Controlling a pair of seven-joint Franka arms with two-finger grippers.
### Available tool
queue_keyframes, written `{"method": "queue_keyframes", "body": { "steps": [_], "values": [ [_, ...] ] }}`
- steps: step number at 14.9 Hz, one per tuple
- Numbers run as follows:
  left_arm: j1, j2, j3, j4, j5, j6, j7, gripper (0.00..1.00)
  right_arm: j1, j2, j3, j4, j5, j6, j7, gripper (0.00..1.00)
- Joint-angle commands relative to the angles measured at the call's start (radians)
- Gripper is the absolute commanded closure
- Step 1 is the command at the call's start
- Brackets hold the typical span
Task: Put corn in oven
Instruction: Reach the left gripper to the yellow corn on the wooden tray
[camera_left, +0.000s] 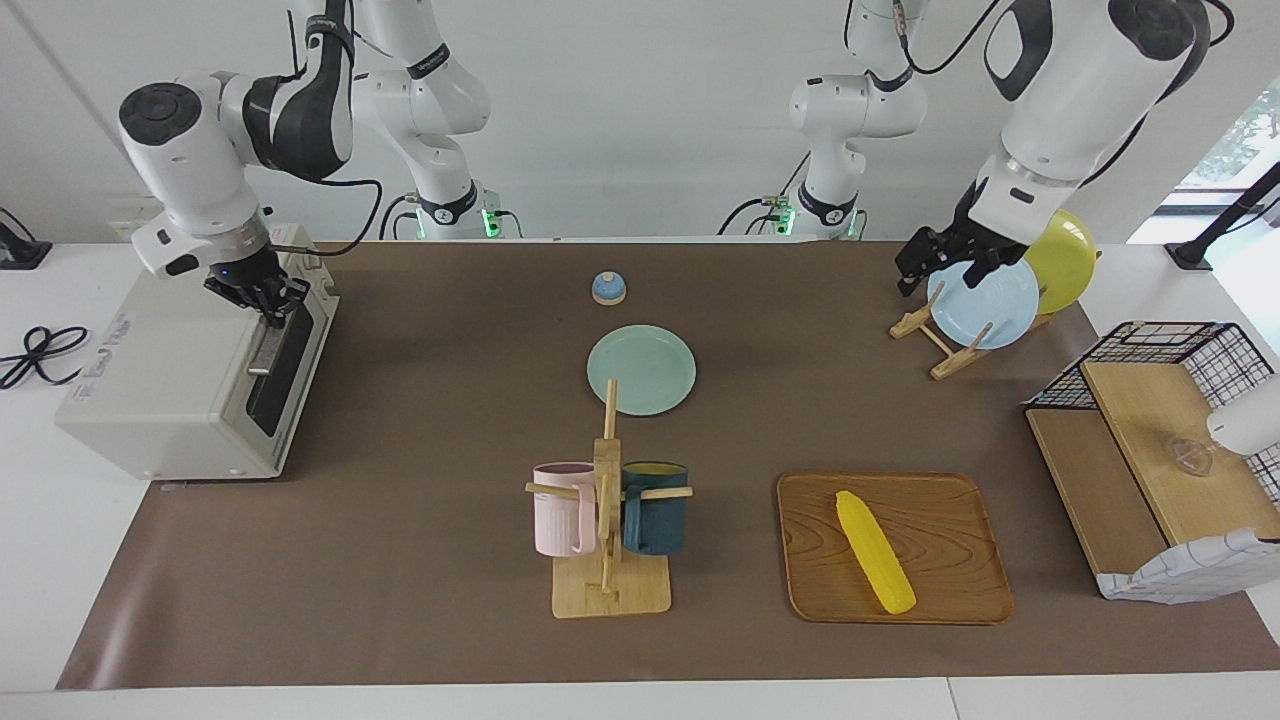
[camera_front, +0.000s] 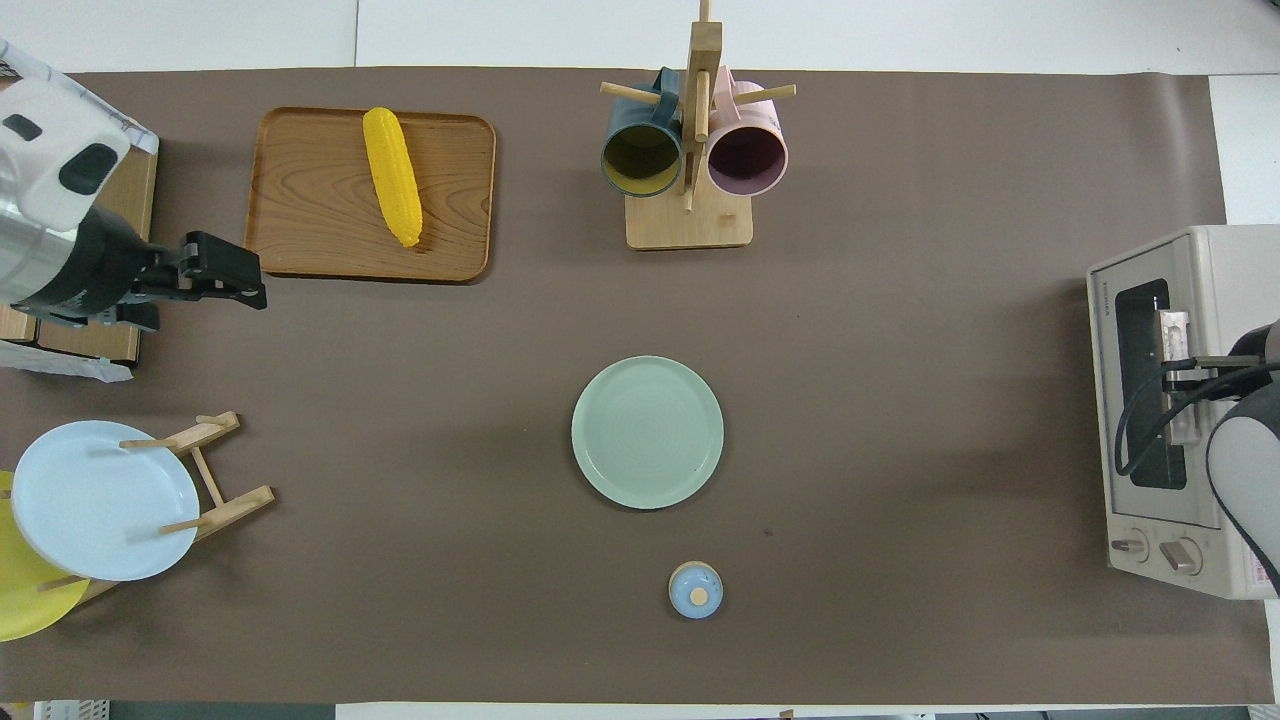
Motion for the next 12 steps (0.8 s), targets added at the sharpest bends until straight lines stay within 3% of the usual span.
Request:
{"method": "queue_keyframes", "body": {
  "steps": [1, 2, 5, 8, 12],
  "values": [
    [-0.002, 0.227, -0.002, 0.157, -0.011, 0.036, -0.013, 0.0, -0.029, -0.003, 0.008, -0.025, -0.025, 0.037, -0.023, 1.0],
    [-0.007, 0.312, -0.002, 0.231, -0.008, 0.042, -0.013, 0.0, -0.028, -0.003, 0.008, -0.028, -0.024, 0.037, -0.02, 1.0],
    [-0.027, 0.469, 0.001, 0.334, -0.006, 0.135, -0.019, 0.0, -0.01, 0.003, 0.011, -0.048, -0.008, 0.06, -0.009, 1.0],
    [-0.053, 0.633, 0.027, 0.5, -0.009, 0.154, -0.042, 0.0, 0.041, 0.037, 0.011, -0.059, 0.019, 0.123, -0.007, 1.0],
    [-0.084, 0.678, 0.073, 0.502, -0.008, 0.246, -0.044, 0.0, 0.102, 0.101, 0.011, -0.062, 0.021, 0.186, 0.022, 1.0]
  ]
}}
